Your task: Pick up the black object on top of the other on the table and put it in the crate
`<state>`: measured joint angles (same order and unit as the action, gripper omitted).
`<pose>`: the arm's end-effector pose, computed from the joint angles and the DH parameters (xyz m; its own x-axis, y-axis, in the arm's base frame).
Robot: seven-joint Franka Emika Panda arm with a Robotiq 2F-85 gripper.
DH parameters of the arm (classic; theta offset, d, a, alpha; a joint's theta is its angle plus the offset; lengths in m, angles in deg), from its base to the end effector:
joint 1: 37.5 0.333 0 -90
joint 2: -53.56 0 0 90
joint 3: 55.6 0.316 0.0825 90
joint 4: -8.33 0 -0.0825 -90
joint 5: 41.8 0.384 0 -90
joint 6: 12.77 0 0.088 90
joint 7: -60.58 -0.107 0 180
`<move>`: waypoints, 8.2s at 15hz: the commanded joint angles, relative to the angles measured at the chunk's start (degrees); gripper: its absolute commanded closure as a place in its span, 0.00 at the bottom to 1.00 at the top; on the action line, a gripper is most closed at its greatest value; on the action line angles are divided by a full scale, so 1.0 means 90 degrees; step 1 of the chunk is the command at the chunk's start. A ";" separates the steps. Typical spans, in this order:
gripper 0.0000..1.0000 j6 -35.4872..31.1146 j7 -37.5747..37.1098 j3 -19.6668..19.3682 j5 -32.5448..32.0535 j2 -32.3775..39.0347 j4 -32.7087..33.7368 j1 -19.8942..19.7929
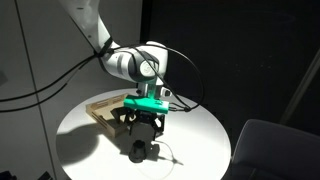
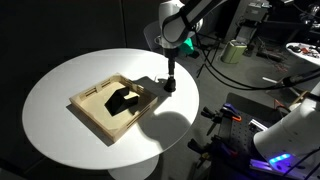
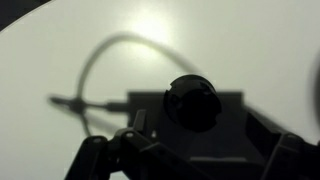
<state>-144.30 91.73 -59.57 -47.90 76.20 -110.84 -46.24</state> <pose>0.5533 -0.1271 0.2218 0.9002 0.3850 -0.2033 0.3903 -0.9206 -0.0151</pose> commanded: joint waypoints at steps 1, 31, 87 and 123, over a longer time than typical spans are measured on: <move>0.00 -0.0028 -0.0285 0.0062 -0.0323 -0.0350 -0.0338 0.0109; 0.60 -0.2592 -0.0633 -0.0010 -0.0302 -0.0107 -0.1430 -0.0142; 0.60 0.0633 -0.0673 0.1190 -0.0455 0.0797 0.2152 0.1537; 0.00 0.0497 -0.0395 0.1224 -0.0942 0.1040 0.2333 0.1639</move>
<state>-138.16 90.10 -48.92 -57.06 88.25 -86.98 -30.29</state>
